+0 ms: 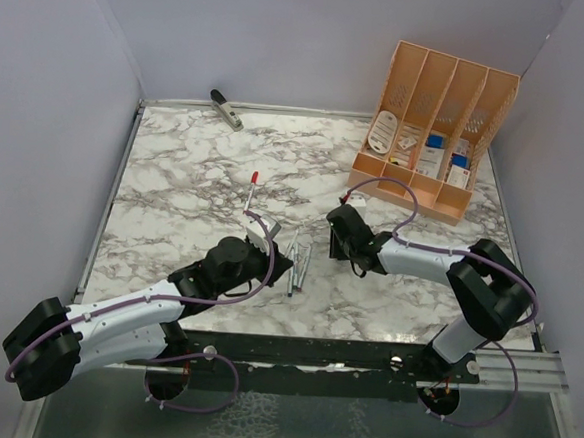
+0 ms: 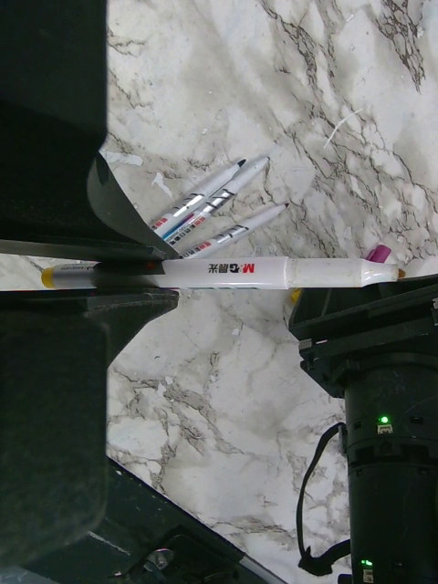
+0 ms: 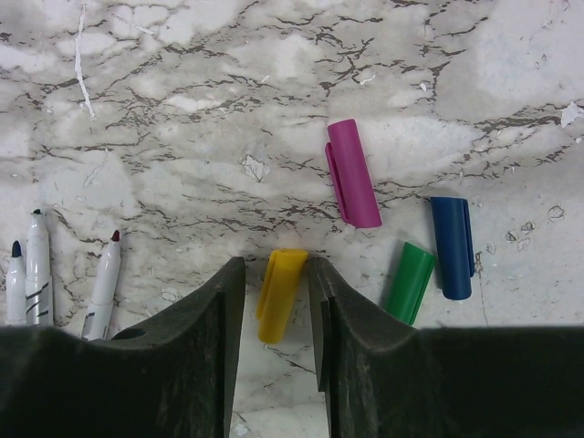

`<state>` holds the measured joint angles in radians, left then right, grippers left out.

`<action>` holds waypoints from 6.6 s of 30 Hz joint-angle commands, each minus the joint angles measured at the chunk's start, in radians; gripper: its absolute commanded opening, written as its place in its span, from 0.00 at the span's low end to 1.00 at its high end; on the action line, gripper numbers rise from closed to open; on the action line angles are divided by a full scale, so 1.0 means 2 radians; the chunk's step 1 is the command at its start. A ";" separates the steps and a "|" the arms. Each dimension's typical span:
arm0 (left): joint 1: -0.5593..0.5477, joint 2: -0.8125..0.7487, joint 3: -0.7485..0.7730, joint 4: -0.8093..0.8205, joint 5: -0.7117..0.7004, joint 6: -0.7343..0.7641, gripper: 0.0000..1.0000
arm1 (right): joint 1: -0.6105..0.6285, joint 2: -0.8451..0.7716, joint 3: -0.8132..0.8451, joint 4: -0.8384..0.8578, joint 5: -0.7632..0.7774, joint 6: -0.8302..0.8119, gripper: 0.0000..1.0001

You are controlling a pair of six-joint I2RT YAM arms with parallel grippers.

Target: Insert the pens into the pen caps

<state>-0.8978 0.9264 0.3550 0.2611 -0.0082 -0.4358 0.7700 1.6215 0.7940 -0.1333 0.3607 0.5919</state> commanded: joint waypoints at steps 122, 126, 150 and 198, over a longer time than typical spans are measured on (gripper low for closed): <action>0.002 0.090 0.017 0.413 0.208 -0.087 0.00 | -0.002 -0.300 -0.239 0.700 -0.289 0.031 0.01; 0.002 0.092 0.016 0.415 0.204 -0.088 0.00 | -0.002 -0.298 -0.243 0.703 -0.297 0.039 0.01; 0.002 0.084 0.033 0.420 0.167 -0.053 0.00 | 0.004 -0.289 -0.248 0.621 -0.325 0.051 0.01; 0.046 0.045 0.058 0.299 0.157 -0.047 0.00 | 0.048 -0.266 -0.180 0.486 -0.274 -0.046 0.21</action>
<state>-0.8261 1.0035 0.3889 0.7315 0.3668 -0.5117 0.8433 1.0805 0.3885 1.0576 -0.1398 0.5617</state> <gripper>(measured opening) 0.151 0.143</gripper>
